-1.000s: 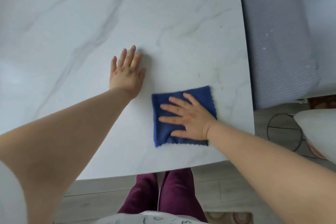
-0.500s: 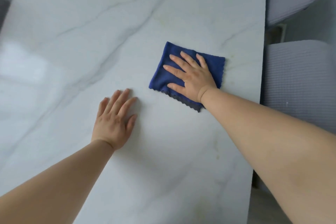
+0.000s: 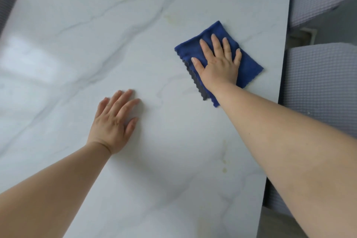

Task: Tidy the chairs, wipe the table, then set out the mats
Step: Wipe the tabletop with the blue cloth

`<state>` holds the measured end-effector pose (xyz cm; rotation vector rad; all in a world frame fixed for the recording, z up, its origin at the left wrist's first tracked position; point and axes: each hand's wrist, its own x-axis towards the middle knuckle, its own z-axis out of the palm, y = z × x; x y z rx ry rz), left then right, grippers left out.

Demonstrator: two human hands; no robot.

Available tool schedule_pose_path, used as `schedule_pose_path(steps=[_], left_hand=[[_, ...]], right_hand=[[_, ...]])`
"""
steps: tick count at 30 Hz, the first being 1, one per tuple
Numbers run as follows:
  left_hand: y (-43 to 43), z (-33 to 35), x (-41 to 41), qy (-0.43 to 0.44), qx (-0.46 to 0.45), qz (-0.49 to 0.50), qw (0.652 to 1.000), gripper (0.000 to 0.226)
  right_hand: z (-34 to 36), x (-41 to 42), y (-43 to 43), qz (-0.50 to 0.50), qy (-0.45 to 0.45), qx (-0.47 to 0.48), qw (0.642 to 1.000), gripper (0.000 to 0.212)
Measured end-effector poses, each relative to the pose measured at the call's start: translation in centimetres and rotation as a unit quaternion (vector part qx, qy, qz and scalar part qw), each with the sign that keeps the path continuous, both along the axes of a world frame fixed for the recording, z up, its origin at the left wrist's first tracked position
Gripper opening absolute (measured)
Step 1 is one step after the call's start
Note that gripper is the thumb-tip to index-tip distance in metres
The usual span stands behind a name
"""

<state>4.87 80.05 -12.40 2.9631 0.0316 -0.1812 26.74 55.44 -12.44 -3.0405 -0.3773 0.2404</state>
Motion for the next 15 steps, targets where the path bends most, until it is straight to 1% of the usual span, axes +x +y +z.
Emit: schedule_pose_path(steps=[2, 8, 12, 15], left_hand=[[-0.2, -0.1, -0.3, 0.001, 0.000, -0.007, 1.000, 0.054], [0.1, -0.2, -0.3, -0.007, 0.000, -0.002, 1.000, 0.054], [-0.1, -0.2, -0.4, -0.004, -0.005, -0.002, 1.000, 0.053], [-0.8, 0.0, -1.0, 0.017, 0.003, 0.023, 1.000, 0.051]], right_hand=[[0.1, -3.1, -1.3, -0.012, -0.009, -0.005, 1.000, 0.063], [0.2, -14.2, -3.2, 0.019, 0.005, -0.009, 1.000, 0.066], [0.1, -22.0, -3.9, 0.068, 0.005, -0.011, 0.998, 0.065], [-0.1, -27.6, -4.2, 0.126, 0.007, -0.027, 0.992, 0.066]])
